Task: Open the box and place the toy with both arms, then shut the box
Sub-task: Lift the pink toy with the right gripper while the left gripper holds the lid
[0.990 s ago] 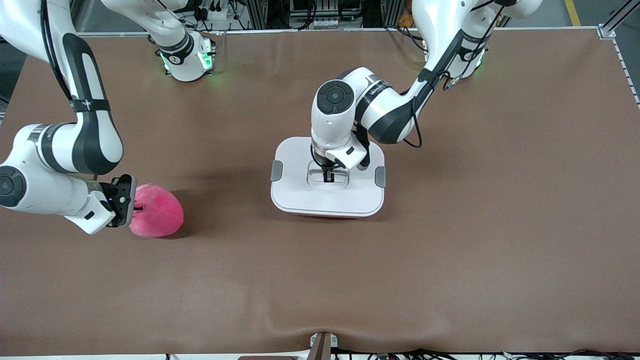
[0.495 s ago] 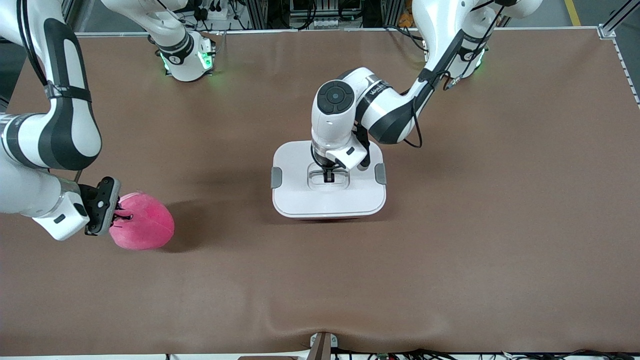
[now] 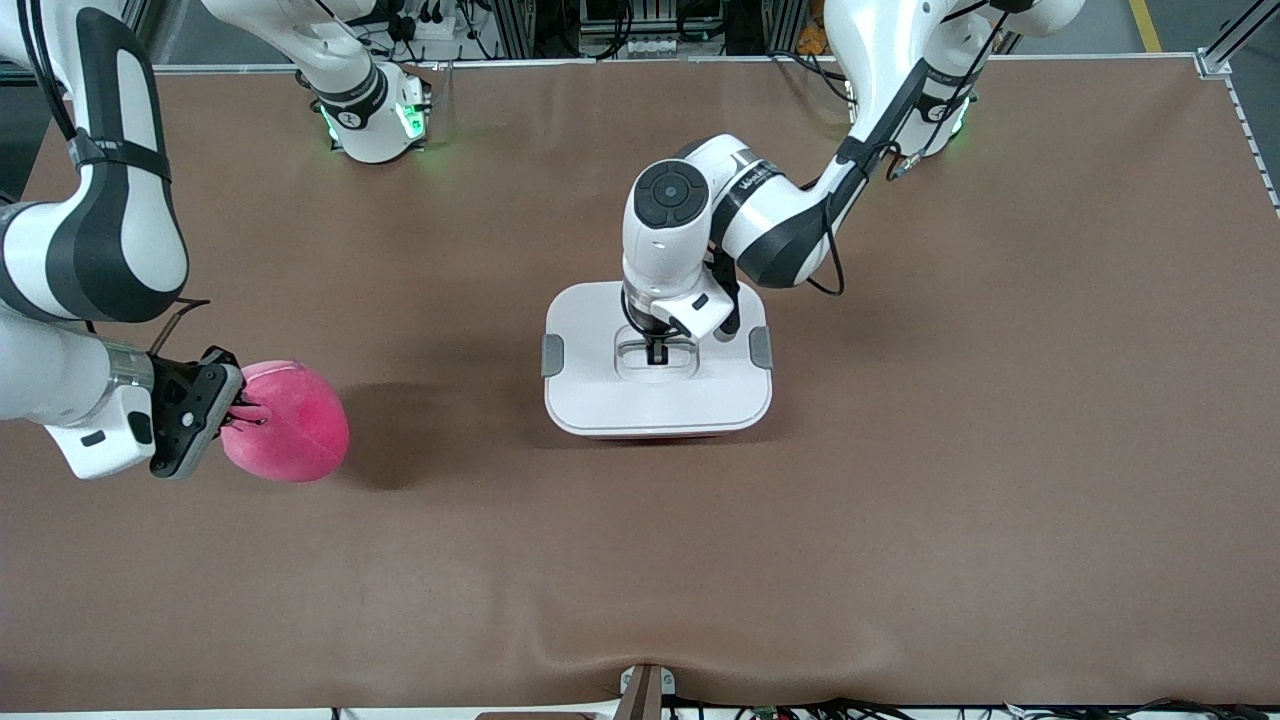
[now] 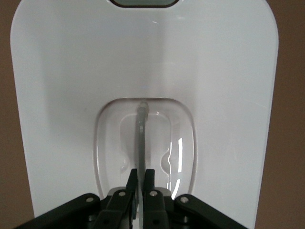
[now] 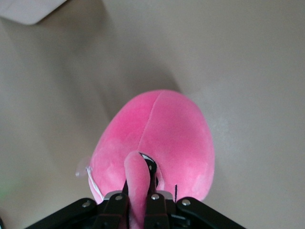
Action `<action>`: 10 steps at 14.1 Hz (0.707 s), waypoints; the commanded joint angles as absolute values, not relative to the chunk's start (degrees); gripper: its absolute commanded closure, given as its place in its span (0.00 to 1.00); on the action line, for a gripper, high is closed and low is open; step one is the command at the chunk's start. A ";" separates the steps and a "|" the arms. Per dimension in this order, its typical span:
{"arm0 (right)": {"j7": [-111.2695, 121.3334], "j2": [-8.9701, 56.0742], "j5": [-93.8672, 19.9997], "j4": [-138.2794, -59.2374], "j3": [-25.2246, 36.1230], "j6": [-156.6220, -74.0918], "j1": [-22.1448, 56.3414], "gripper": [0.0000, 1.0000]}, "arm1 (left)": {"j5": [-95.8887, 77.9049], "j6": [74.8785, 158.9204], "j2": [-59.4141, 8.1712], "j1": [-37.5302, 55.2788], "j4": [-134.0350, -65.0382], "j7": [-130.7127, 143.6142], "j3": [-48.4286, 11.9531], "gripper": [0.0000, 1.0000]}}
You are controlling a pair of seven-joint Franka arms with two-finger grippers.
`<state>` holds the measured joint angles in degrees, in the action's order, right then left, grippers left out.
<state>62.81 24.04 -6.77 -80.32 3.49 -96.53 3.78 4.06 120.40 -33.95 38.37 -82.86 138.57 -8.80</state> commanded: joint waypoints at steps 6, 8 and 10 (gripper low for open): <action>48.98 23.12 -7.91 -78.40 3.34 -91.85 5.27 1.00 | 5.54 119.71 -32.78 38.85 -82.44 137.11 -8.61 1.00; 46.16 22.59 -7.91 -78.40 3.34 -91.67 5.89 1.00 | 5.62 119.71 -32.52 38.85 -82.44 137.11 -8.61 1.00; 44.13 22.41 -7.91 -78.40 3.34 -90.89 6.50 1.00 | 5.62 119.01 -32.34 38.85 -82.53 137.02 -8.61 1.00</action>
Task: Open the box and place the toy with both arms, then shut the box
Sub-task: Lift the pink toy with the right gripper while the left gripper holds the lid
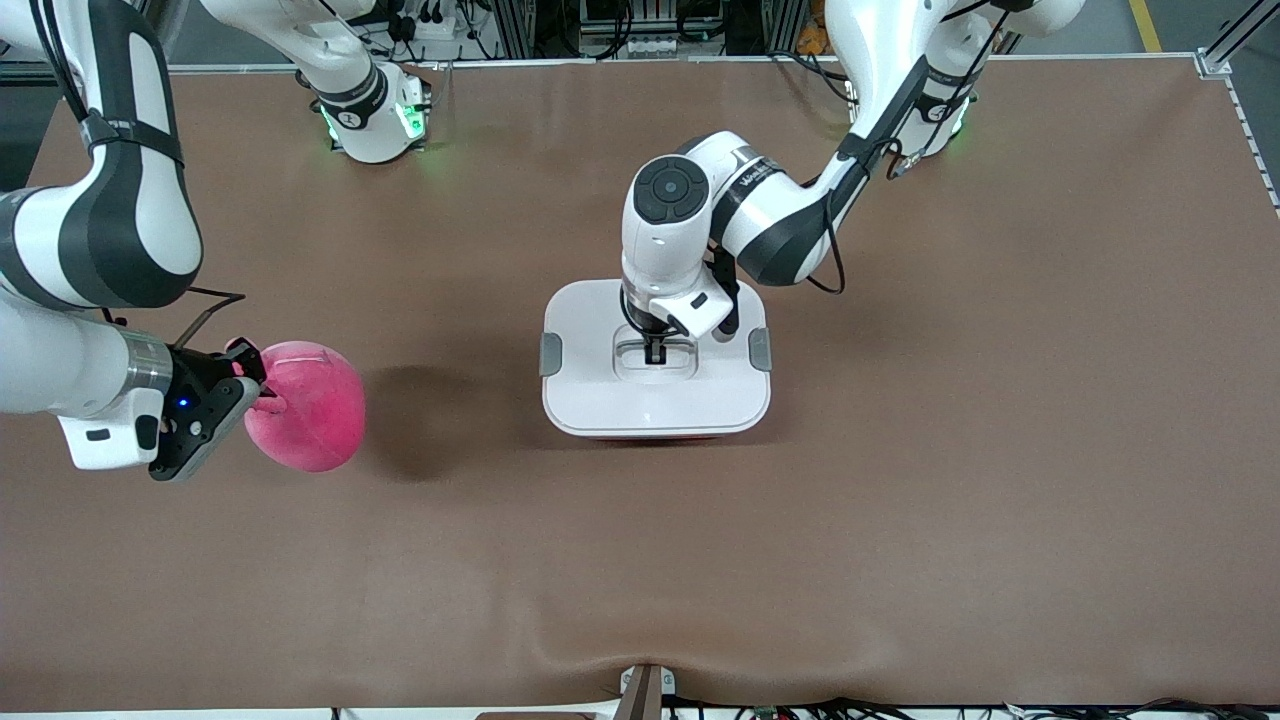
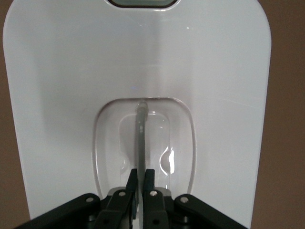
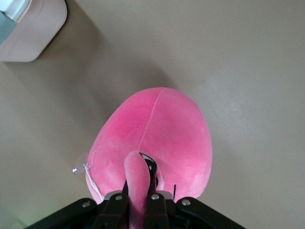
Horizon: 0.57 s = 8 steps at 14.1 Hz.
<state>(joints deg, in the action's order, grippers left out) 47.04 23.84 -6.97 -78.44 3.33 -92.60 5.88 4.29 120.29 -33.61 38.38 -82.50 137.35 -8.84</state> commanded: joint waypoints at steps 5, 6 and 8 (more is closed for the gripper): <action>39.21 22.32 -10.72 -78.40 3.43 -88.33 6.68 1.00 | 5.63 117.42 -30.94 38.76 -82.62 136.14 -8.88 1.00; 38.07 22.32 -10.72 -78.40 3.43 -88.24 6.68 1.00 | 5.54 117.07 -30.76 38.67 -82.62 136.14 -8.88 1.00; 35.35 21.98 -10.81 -78.40 3.34 -87.55 6.85 1.00 | 5.54 116.19 -29.98 38.58 -82.62 135.79 -8.96 1.00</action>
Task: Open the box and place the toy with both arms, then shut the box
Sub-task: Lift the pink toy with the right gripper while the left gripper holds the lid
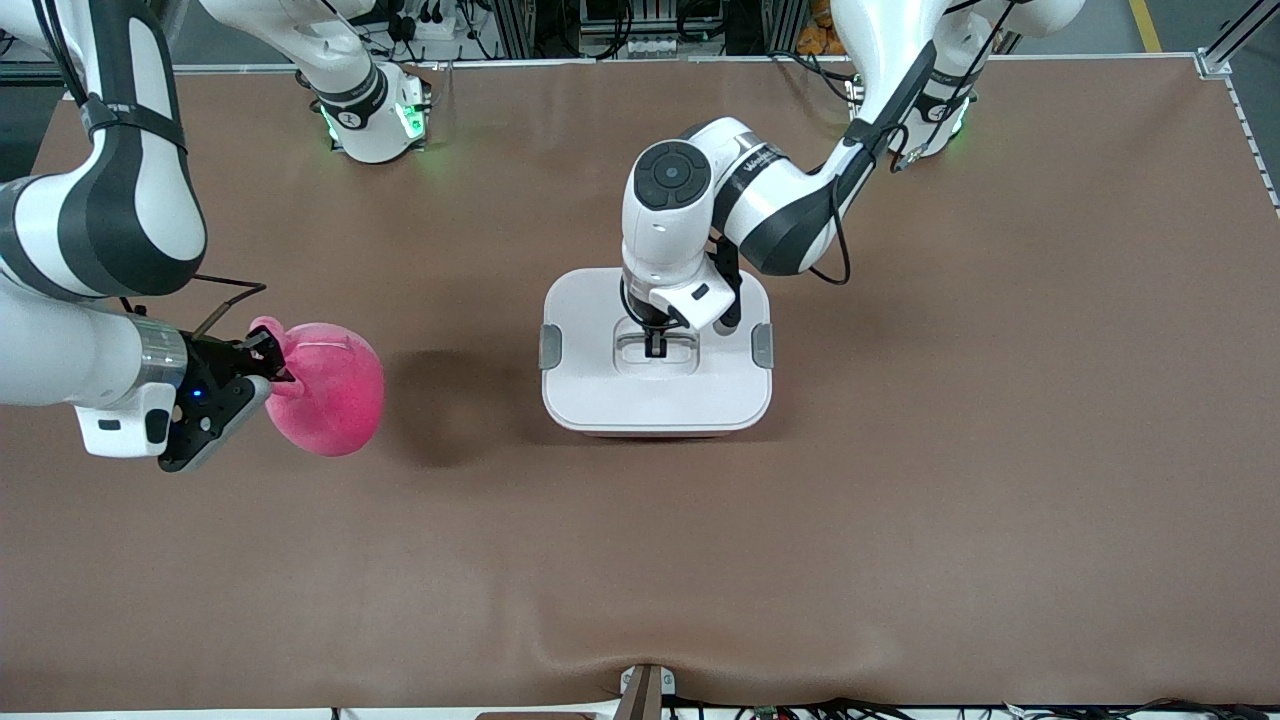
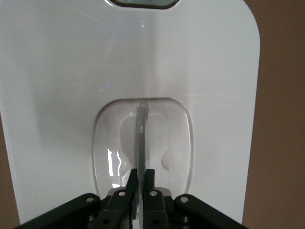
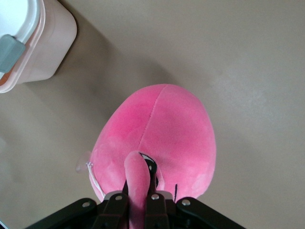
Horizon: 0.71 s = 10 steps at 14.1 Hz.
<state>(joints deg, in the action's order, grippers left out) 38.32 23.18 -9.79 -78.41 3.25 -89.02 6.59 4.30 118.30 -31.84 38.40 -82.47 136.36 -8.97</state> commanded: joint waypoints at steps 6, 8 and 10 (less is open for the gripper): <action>26.03 21.53 -12.83 -78.40 3.08 -85.87 8.87 1.00 | 5.45 115.05 -25.67 35.60 -82.44 131.93 -8.61 1.00; 22.26 21.45 -13.01 -78.40 2.99 -85.96 10.80 1.00 | 5.45 115.05 -24.53 33.58 -82.53 130.79 -8.61 1.00; 15.59 20.92 -15.10 -78.31 3.08 -85.87 13.09 1.00 | 5.54 115.05 -23.65 31.74 -82.62 128.25 -8.61 1.00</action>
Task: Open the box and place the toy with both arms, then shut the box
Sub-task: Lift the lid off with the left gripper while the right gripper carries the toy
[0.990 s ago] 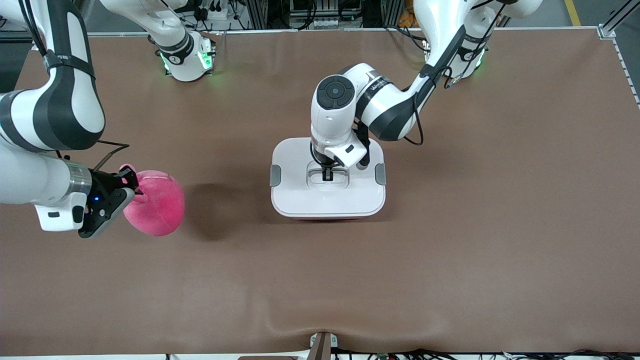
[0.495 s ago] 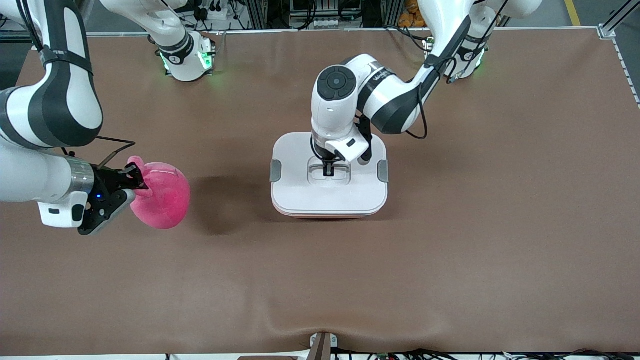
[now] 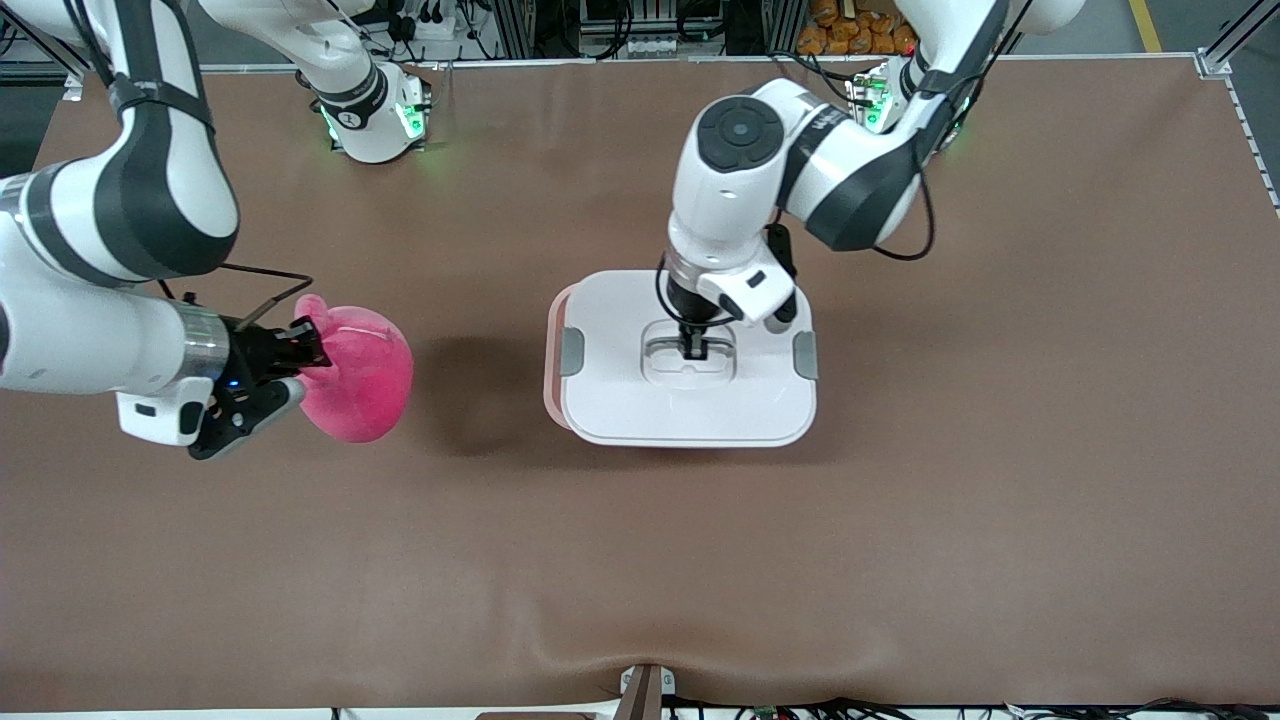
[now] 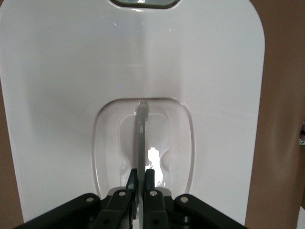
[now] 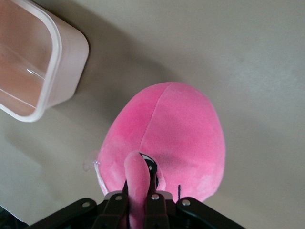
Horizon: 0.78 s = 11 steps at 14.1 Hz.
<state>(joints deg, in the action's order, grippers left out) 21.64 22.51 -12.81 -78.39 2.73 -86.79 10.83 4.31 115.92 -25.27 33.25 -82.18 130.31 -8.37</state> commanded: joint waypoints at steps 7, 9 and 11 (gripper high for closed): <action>-3.75 21.88 -17.58 -73.13 3.34 -87.10 24.68 1.00 | 5.54 115.05 -21.01 23.39 -82.79 117.25 -8.79 1.00; -5.79 22.67 -17.67 -71.90 3.25 -88.41 27.23 1.00 | 5.54 115.05 -20.74 21.80 -82.79 117.16 -8.79 1.00; -7.90 23.46 -17.67 -71.63 3.25 -90.25 29.26 1.00 | 5.54 115.05 -20.13 19.35 -82.79 112.62 -8.79 1.00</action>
<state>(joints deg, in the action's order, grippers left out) -5.45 21.89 -16.64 -73.79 2.60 -89.62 27.71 4.33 115.81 -21.84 21.31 -82.18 115.87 -8.27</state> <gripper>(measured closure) 0.890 0.930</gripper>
